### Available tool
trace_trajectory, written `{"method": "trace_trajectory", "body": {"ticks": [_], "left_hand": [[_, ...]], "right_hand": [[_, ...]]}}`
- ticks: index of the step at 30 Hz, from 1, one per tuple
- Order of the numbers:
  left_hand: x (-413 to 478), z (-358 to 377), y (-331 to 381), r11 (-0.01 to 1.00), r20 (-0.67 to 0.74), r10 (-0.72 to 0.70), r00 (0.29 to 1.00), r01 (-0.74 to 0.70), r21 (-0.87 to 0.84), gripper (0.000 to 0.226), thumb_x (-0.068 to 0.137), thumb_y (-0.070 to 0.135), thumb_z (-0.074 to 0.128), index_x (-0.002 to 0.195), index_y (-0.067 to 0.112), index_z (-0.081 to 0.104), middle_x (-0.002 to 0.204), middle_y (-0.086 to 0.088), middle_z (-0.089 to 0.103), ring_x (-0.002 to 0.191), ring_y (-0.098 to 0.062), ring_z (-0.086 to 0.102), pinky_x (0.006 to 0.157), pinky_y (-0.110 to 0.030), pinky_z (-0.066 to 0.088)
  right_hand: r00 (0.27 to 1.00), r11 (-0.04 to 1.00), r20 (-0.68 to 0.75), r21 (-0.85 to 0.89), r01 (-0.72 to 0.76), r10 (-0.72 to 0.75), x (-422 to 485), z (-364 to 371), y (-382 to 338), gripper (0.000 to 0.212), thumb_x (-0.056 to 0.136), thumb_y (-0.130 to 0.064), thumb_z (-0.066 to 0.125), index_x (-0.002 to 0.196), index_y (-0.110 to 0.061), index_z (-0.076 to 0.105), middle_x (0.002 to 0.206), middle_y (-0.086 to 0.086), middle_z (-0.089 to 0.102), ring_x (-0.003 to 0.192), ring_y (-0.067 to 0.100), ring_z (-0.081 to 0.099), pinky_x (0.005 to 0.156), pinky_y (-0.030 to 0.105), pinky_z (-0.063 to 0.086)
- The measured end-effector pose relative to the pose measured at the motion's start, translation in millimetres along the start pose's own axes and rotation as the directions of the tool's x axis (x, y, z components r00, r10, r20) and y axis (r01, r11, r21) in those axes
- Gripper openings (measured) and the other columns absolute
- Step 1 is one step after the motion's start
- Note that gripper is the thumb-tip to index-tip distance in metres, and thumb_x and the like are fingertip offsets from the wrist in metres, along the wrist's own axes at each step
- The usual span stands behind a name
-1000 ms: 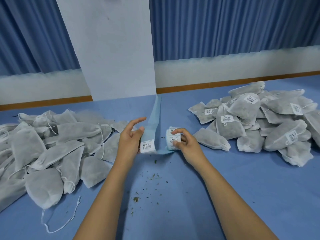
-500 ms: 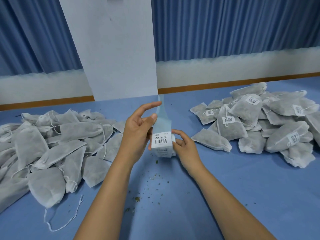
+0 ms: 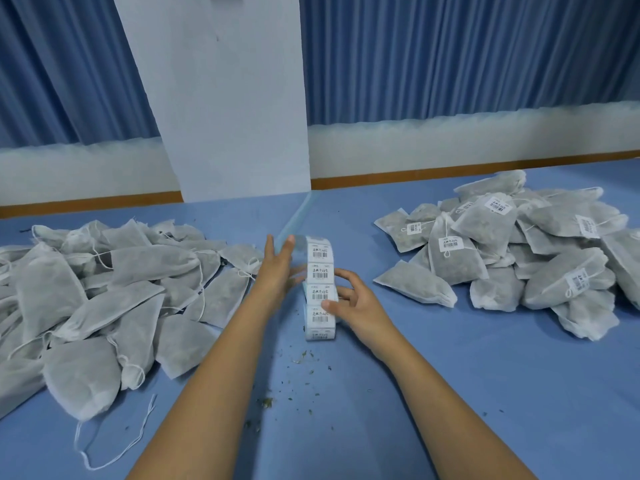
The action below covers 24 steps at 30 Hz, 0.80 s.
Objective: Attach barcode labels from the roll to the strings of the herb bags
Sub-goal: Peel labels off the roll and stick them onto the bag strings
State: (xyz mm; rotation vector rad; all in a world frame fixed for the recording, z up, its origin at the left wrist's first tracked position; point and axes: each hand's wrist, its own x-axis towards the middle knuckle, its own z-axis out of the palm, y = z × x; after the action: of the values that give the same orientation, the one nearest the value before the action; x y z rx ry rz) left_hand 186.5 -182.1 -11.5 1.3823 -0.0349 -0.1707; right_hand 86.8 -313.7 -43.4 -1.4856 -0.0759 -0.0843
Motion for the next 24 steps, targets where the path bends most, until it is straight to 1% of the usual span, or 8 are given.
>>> {"method": "trace_trajectory", "body": {"ticks": [3,6,10,12,14,17,21,24], "left_hand": [[-16,-7,-20,0.969,-0.018,0.044,0.999,-0.038,0.242,0.063,0.1,0.046,0.043,0.154,0.026,0.016,0.147,-0.009,0.045,0.113,-0.026,0.061,0.101,-0.04,0.045],[-40,-10,-35,0.981,0.024,-0.02,1.0,0.015,0.194,0.052,0.1,0.049,0.039,0.136,0.012,0.047,0.119,-0.012,0.067,0.098,-0.021,0.067,0.087,-0.033,0.051],[-64,-12,-41,0.958,0.061,0.025,0.998,-0.042,0.282,0.02,0.094,0.031,0.061,0.114,0.029,0.056,0.11,0.004,0.067,0.1,-0.011,0.066,0.078,-0.017,0.053],[-71,-20,-38,0.952,0.133,0.038,0.99,-0.076,0.296,0.03,0.09,0.016,0.067,0.115,0.029,0.055,0.115,0.003,0.066,0.103,-0.008,0.065,0.077,-0.015,0.052],[-77,-30,-35,0.944,0.243,0.047,0.969,-0.122,0.306,0.045,0.085,0.005,0.071,0.121,0.027,0.055,0.117,0.008,0.067,0.111,-0.006,0.062,0.089,-0.023,0.051],[-82,-41,-34,0.91,0.361,0.028,0.932,-0.173,0.377,0.061,0.077,0.003,0.078,0.125,0.032,0.052,0.124,0.016,0.062,0.118,0.001,0.055,0.102,-0.028,0.045],[-83,-36,-32,0.909,0.255,0.085,0.963,-0.18,0.377,0.061,0.073,0.03,0.084,0.123,0.039,0.049,0.118,0.018,0.064,0.105,0.013,0.057,0.081,-0.007,0.046],[-78,-36,-32,0.924,0.161,0.182,0.97,-0.224,0.309,0.041,0.086,0.012,0.071,0.119,0.03,0.056,0.108,0.013,0.068,0.095,0.009,0.063,0.074,-0.006,0.047]], "right_hand": [[0.995,1.0,-0.104,0.011,0.009,-0.008,3,2,0,0.042,0.09,-0.006,0.063,0.127,-0.017,0.047,0.097,0.006,0.073,0.081,0.009,0.071,0.066,0.015,0.05],[0.986,0.999,-0.168,0.032,0.004,0.002,5,4,0,0.038,0.09,-0.009,0.063,0.125,-0.01,0.049,0.095,0.011,0.073,0.076,0.011,0.071,0.063,0.016,0.05],[0.995,0.998,-0.082,0.033,-0.05,0.053,1,0,-4,0.041,0.089,-0.007,0.065,0.126,-0.012,0.048,0.097,0.01,0.074,0.087,0.019,0.071,0.076,0.026,0.055],[0.993,0.994,0.052,0.014,-0.11,0.109,-3,-6,-9,0.047,0.087,-0.001,0.065,0.127,-0.014,0.045,0.103,0.01,0.073,0.096,0.021,0.07,0.087,0.031,0.054],[0.978,0.989,0.148,-0.008,-0.149,0.149,-7,-9,-13,0.05,0.085,0.0,0.066,0.127,-0.017,0.044,0.105,0.009,0.073,0.096,0.019,0.07,0.083,0.026,0.054],[0.982,0.988,0.111,-0.052,-0.147,0.152,-8,-6,-15,0.051,0.089,-0.014,0.065,0.133,-0.02,0.04,0.104,0.006,0.073,0.097,0.018,0.069,0.092,0.032,0.051],[0.996,0.988,0.064,-0.148,-0.05,0.06,-5,4,-10,0.074,0.086,-0.003,0.067,0.142,-0.027,0.026,0.105,0.004,0.072,0.097,0.017,0.069,0.094,0.037,0.052],[0.997,0.989,0.064,-0.143,-0.041,0.051,-4,10,-2,0.081,0.083,0.005,0.068,0.143,-0.028,0.024,0.106,0.006,0.071,0.097,0.017,0.069,0.085,0.031,0.055]]}}
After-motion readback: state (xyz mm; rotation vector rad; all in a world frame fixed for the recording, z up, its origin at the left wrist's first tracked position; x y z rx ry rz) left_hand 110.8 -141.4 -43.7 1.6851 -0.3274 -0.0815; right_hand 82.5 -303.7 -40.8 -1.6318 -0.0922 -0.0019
